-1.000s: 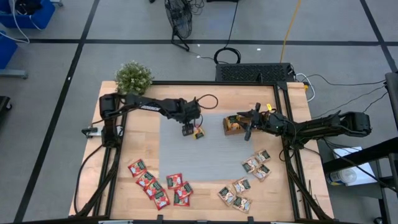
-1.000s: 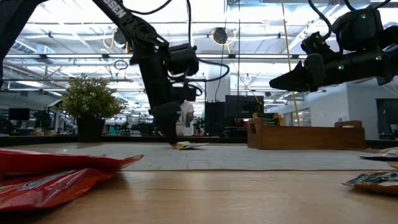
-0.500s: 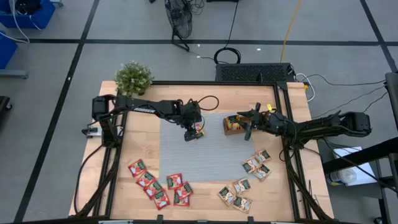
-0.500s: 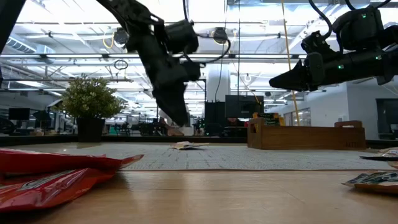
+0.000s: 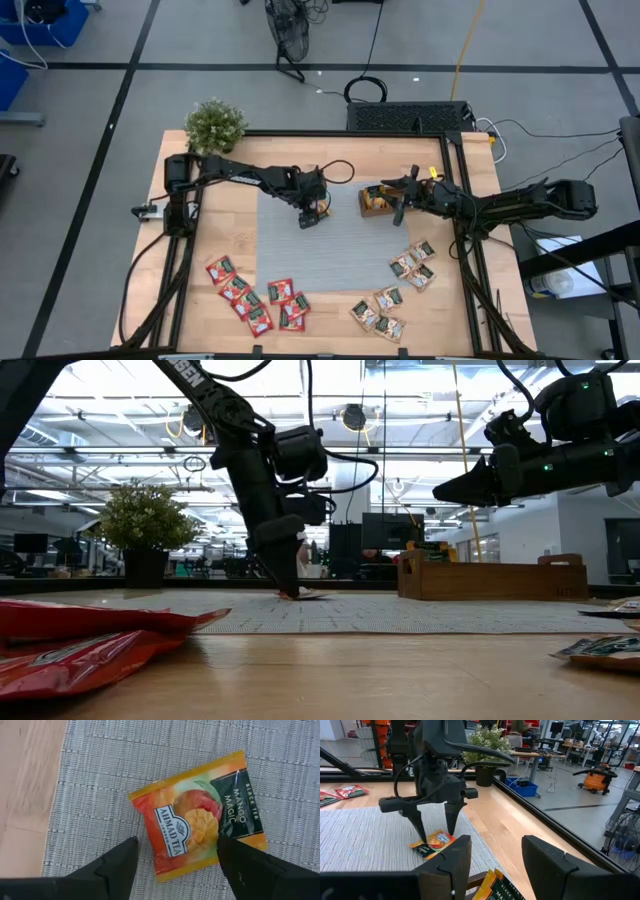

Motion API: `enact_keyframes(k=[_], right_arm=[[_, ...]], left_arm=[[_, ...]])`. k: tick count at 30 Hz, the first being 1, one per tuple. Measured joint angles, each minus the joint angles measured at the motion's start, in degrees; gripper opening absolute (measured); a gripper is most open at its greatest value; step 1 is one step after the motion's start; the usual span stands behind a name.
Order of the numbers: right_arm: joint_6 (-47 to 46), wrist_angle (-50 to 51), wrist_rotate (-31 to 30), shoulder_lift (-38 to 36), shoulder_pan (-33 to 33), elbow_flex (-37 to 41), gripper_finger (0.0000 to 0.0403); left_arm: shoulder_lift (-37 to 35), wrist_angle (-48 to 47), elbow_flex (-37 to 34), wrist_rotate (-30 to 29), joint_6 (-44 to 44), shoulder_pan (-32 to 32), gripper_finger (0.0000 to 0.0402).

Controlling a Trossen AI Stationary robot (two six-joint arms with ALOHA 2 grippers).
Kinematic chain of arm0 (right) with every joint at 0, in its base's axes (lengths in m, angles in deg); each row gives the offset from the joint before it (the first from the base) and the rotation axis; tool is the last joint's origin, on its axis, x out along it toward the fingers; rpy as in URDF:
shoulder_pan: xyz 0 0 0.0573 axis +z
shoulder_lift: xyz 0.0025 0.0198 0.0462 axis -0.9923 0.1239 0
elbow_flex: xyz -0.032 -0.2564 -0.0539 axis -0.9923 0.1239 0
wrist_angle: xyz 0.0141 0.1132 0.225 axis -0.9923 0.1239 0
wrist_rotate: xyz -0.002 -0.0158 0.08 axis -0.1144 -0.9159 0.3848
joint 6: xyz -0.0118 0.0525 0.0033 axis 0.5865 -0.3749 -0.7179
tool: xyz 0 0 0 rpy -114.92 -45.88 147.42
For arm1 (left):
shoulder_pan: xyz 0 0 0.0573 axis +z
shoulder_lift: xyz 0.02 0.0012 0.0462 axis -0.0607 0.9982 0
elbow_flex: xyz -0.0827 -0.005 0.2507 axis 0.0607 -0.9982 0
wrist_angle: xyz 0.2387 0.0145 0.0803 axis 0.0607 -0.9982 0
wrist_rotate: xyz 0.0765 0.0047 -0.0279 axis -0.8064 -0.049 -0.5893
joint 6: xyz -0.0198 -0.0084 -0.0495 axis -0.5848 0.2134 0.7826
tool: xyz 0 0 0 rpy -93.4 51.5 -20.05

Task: Pick & Place Tea
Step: Put the yellow tea bag into the left section of the wooden organizer

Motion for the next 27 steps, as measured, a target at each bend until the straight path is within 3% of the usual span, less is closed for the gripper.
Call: enact_keyframes(k=[3, 6, 15, 27], right_arm=[[0.0, 0.0, 0.0, 0.0, 0.0, 0.0, 0.016], [0.0, 0.0, 0.0, 0.0, 0.0, 0.0, 0.016], [-0.1, 0.3, 0.0, 0.0, 0.0, 0.0, 0.016], [-2.2, 0.3, 0.1, 0.0, 0.0, 0.0, 0.016]], left_arm=[[0.0, 0.0, 0.0, 0.0, -0.2, 0.1, 0.0255], [0.0, 0.1, 0.0, 0.0, -1.4, 0.2, 0.0215], [0.0, 2.8, 0.0, 0.0, -3.7, 0.8, 0.0018], [-3.5, 8.1, 0.0, -8.6, -6.0, -0.4, 0.0005]])
